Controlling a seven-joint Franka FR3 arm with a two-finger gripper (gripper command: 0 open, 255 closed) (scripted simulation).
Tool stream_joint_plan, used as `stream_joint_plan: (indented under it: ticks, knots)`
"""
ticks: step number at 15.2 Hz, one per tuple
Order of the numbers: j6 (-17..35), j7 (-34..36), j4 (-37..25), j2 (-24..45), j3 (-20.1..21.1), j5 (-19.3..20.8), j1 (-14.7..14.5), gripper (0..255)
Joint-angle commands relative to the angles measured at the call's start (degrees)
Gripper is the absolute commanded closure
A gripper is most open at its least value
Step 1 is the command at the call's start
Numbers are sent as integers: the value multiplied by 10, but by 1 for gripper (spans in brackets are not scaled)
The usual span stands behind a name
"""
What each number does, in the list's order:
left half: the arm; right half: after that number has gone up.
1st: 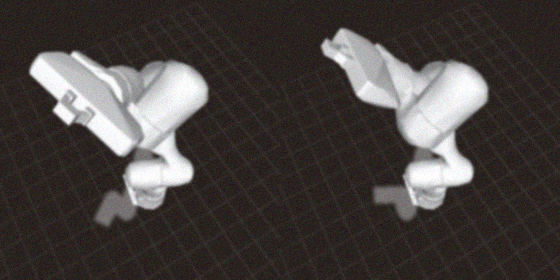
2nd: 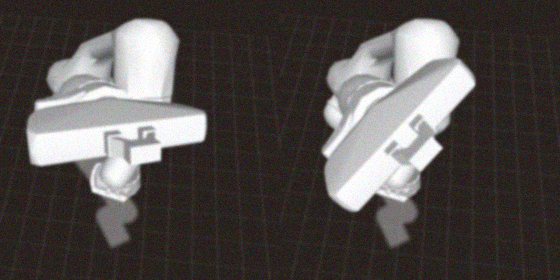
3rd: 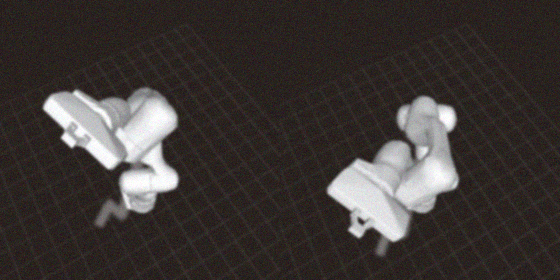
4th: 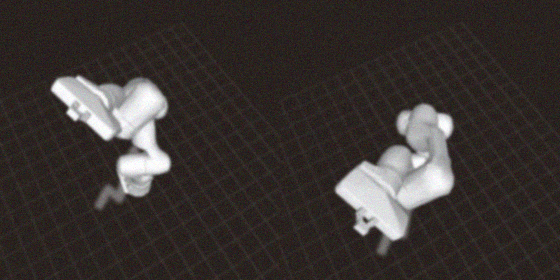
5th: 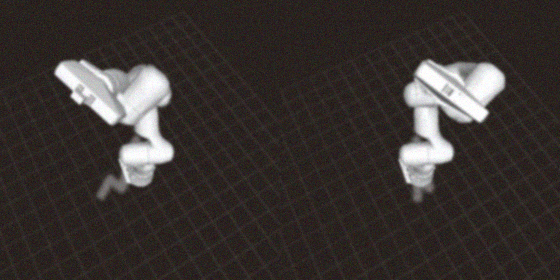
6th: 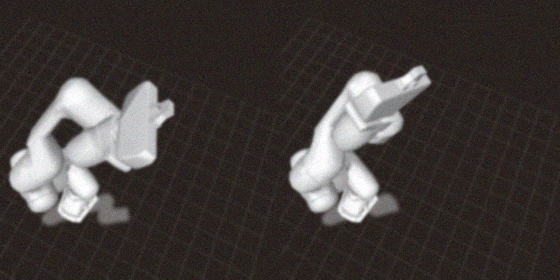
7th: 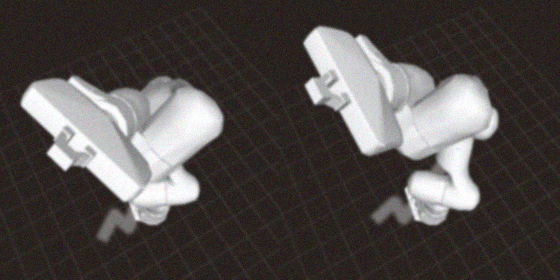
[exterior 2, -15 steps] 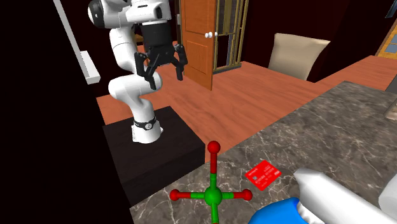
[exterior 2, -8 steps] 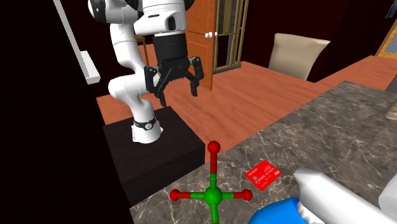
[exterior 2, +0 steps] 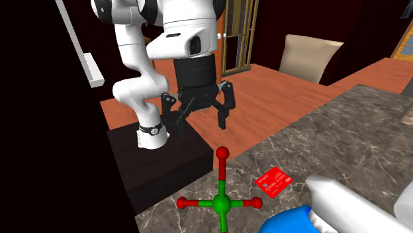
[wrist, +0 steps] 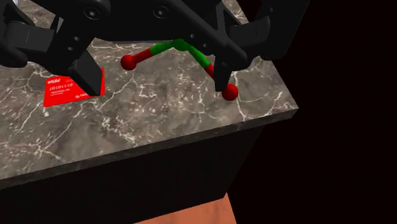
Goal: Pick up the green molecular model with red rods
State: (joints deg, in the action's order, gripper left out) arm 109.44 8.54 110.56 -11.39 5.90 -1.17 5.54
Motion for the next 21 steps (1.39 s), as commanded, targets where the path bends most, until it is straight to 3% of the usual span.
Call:
stream_joint_plan:
  ticks: [1, 11, 21]
  knots:
    - [8, 25, -34, 38, 3, 8, 4, 0]
    - [-2, 125, -278, 257, -10, 49, 14, 0]
    - [57, 128, -217, 256, -11, 50, 14, 0]
